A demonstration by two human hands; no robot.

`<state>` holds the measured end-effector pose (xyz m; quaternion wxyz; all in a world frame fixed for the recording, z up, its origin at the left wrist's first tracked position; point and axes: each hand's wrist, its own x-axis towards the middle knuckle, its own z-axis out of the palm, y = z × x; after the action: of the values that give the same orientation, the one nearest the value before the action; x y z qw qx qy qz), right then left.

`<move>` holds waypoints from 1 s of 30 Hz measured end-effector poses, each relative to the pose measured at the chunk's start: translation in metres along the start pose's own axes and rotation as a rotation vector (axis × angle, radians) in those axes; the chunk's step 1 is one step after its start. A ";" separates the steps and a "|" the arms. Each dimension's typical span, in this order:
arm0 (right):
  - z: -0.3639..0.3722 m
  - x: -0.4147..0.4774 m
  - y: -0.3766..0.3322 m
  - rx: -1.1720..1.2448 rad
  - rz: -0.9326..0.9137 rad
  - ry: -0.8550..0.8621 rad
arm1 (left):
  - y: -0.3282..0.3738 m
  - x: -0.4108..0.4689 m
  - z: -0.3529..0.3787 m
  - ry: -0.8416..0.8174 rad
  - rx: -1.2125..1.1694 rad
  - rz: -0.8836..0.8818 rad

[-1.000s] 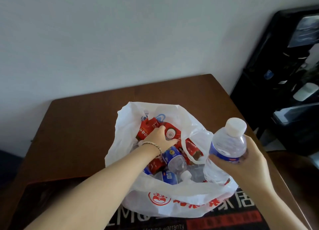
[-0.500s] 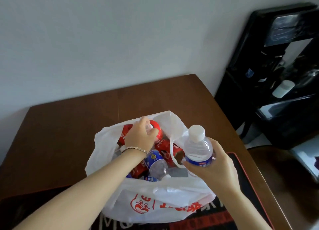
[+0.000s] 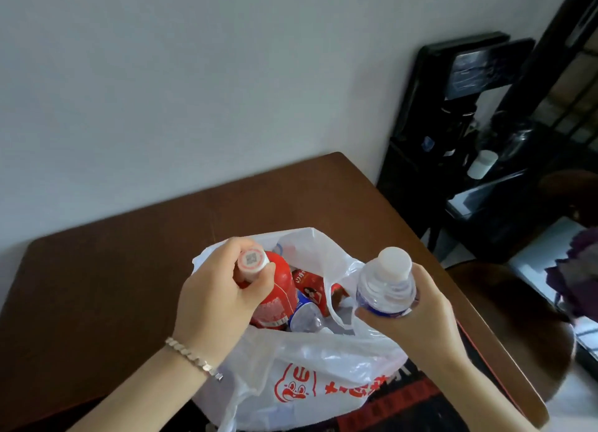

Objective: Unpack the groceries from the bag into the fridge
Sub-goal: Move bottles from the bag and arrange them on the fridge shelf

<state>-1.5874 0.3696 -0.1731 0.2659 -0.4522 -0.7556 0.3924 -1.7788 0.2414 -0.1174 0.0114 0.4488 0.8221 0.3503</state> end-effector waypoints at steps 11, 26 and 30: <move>-0.052 -0.085 -0.047 -0.025 0.020 0.430 | 0.028 0.004 -0.020 -0.266 -0.189 0.409; -0.250 -0.424 0.061 0.015 0.519 1.103 | 0.297 -0.196 0.077 -0.811 -0.405 0.926; -0.310 -0.550 0.091 -0.010 0.629 1.274 | 0.394 -0.314 0.115 -0.979 -0.458 1.040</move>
<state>-1.0622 0.0136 -0.1038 0.5279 -0.7917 -0.2887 0.1063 -1.2649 0.2111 -0.0663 0.3020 0.8703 0.3116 0.2330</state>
